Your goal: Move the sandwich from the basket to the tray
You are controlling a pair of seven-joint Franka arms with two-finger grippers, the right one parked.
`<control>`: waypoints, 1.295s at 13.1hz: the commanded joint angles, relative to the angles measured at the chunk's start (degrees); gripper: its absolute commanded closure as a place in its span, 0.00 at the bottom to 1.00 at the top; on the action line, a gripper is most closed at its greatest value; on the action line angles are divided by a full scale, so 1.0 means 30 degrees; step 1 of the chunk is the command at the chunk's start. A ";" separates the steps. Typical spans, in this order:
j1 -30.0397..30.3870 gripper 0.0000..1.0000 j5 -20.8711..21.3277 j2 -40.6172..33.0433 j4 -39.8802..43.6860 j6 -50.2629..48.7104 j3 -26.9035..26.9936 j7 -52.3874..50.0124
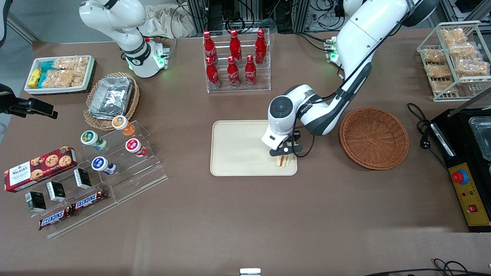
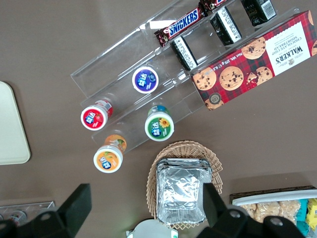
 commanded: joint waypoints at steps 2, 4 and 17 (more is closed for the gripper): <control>-0.0129 0.00 0.1092 0.0239 0.0281 0.0119 -0.0060 -0.0713; -0.0129 0.00 0.1093 0.0180 0.0455 0.0090 -0.0060 -0.0713; 0.0134 0.00 -0.2651 -0.2654 0.9093 -0.8841 -0.0442 -0.0799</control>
